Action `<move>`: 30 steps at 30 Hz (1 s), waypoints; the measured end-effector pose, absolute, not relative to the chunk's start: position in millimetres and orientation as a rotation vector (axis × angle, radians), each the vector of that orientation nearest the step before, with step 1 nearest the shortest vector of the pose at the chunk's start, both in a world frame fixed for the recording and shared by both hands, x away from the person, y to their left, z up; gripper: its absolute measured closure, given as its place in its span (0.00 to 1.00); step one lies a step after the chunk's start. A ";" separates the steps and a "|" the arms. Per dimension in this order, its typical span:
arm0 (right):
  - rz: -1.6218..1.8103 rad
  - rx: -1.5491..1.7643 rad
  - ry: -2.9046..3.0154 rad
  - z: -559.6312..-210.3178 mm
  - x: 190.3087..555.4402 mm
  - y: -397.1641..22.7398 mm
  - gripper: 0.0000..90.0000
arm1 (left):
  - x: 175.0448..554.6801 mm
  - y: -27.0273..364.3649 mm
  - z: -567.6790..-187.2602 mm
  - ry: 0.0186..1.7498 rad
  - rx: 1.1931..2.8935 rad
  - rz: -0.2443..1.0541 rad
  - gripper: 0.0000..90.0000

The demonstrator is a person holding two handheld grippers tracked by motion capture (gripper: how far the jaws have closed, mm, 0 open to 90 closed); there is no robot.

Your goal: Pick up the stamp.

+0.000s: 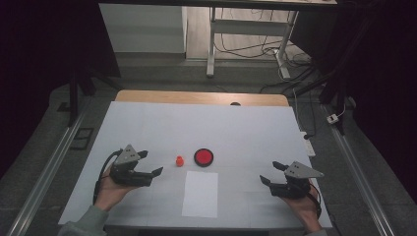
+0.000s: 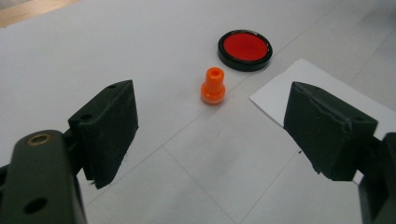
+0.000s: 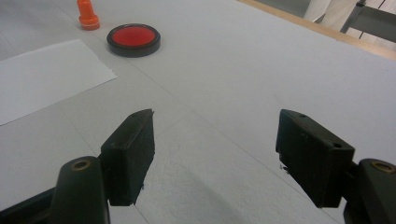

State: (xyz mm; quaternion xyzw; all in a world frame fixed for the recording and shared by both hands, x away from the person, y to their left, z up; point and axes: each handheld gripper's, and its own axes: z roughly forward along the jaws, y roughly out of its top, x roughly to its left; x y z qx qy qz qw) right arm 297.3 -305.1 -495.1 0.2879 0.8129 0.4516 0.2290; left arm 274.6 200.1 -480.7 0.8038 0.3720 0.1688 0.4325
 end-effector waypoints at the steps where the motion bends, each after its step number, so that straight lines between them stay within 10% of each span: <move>1: 1.243 0.793 2.237 -495.3 297.2 -304.8 0.31 | 275.7 198.5 -479.7 0.923 2.007 0.420 0.20; 30: 1.229 0.783 2.245 -496.6 297.4 -301.5 0.33 | 310.6 153.9 -470.9 0.833 2.096 0.409 0.23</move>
